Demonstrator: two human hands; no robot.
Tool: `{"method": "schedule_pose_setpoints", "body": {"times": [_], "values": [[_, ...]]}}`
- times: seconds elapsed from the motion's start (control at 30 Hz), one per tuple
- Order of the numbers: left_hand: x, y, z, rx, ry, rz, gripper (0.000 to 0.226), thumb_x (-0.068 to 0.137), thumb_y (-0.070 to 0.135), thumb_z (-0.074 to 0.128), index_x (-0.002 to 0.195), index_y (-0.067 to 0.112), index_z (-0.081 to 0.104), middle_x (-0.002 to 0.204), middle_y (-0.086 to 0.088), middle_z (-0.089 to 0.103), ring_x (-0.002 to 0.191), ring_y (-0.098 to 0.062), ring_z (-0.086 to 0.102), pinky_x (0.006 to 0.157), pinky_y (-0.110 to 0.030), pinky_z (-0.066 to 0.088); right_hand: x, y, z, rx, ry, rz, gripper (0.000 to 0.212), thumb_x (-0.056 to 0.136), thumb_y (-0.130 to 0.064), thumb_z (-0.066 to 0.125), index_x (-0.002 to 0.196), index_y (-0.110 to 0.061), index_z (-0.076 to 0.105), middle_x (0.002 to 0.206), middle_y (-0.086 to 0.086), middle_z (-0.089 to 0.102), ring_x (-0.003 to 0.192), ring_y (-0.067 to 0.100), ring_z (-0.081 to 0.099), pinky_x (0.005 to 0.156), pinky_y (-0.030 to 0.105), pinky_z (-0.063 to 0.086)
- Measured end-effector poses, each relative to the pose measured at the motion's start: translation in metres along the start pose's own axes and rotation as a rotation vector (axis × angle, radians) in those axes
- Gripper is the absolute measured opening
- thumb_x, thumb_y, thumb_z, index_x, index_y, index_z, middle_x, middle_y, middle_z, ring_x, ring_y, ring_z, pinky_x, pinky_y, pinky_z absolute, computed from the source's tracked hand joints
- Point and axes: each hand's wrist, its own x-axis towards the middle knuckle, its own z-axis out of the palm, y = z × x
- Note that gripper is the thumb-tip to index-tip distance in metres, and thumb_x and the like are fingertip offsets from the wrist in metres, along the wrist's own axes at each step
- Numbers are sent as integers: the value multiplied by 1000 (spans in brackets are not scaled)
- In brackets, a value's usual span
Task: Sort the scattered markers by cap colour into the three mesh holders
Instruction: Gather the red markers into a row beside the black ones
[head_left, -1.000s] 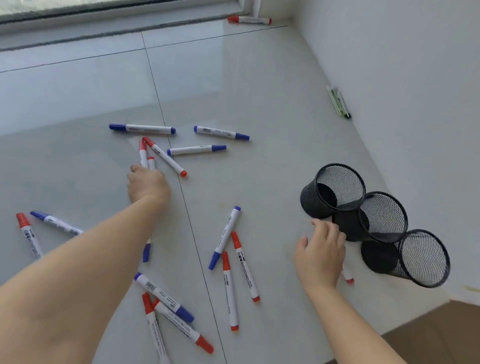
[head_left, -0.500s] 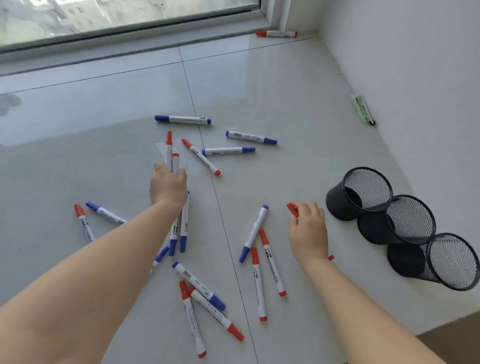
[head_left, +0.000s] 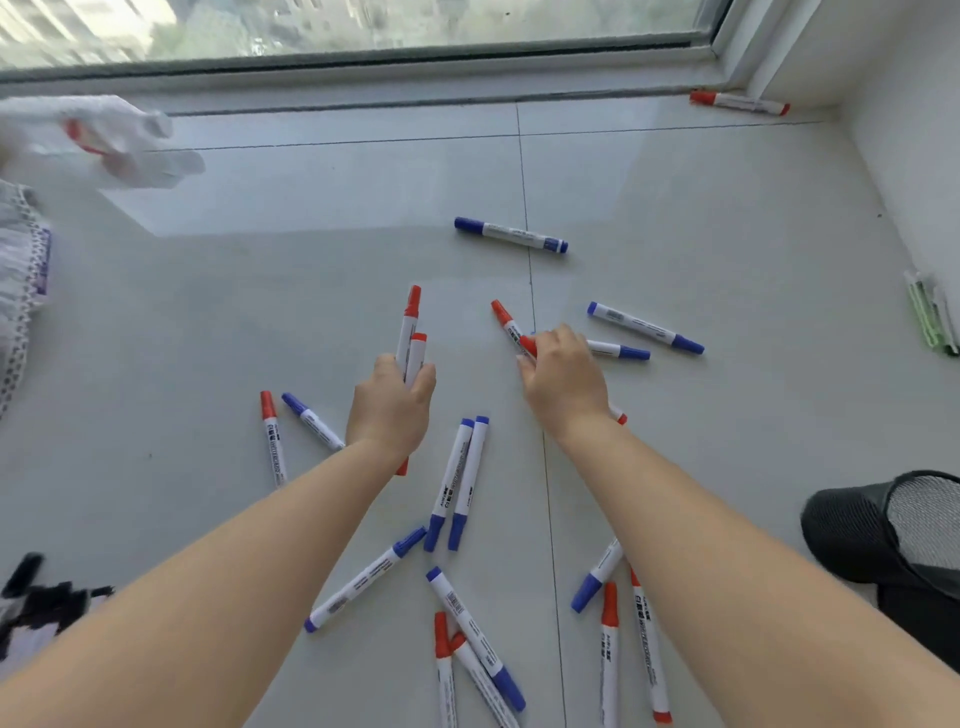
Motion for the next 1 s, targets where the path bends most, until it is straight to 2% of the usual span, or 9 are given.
{"method": "schedule_pose_setpoints", "body": {"times": [0.2,0.3,0.37,0.43,0.53,0.63,0.73,0.87,1.0], "values": [[-13,-23,-6,-15,-3,-28,31,94,46,38,93,15,43,73,4,48,63,-12,49,53,-30,44,12,-18,23,-173,-73,67,23,94,-14,40,113,-3,47,116,15,52,109,28,47,74,36,42],[-24,-35,-9,-52,1,-40,34,94,45,36,85,14,44,68,2,46,58,-12,44,50,-28,35,6,-23,26,-155,-119,134,22,88,-12,43,109,-3,45,106,17,58,91,31,51,62,33,35],[-35,-45,-15,-73,5,-55,36,94,46,36,84,13,47,67,0,47,58,-13,44,50,-28,35,-3,-29,25,-144,-151,132,24,87,-12,43,110,-4,43,97,18,62,77,31,49,59,33,32],[-39,-54,-19,-60,29,-84,34,94,45,37,80,16,49,66,0,50,59,-14,47,50,-27,35,-12,-30,23,-95,-146,143,24,87,-16,44,108,-6,44,90,17,62,71,32,47,59,33,32],[-42,-72,-39,7,142,-108,33,92,39,41,73,14,50,65,-2,51,65,-23,51,56,-30,39,-37,-39,16,6,-115,154,21,87,-26,48,101,-11,51,77,9,52,68,30,44,60,31,31],[-38,-93,-57,202,218,-48,33,93,38,42,82,7,50,78,-6,52,74,-31,51,63,-34,39,-67,-49,12,118,-88,171,19,90,-32,49,92,-13,48,68,1,46,65,27,45,58,31,32],[-28,-112,-70,283,255,-95,34,92,37,47,101,5,46,99,-17,55,85,-37,54,65,-36,36,-99,-54,16,207,-100,171,17,93,-29,46,88,-16,37,66,-3,42,63,23,44,54,31,32],[-16,-124,-71,226,182,-248,46,85,40,59,108,6,40,103,-19,60,91,-39,58,67,-38,42,-146,-58,25,300,-139,215,15,95,-27,45,82,-20,41,65,-4,45,56,14,43,49,27,35],[-7,-128,-70,241,96,-355,37,86,31,55,108,2,47,102,-20,59,85,-35,56,65,-35,41,-188,-65,30,339,-135,312,16,93,-30,46,82,-19,47,67,-2,52,61,17,49,53,32,41]]}}
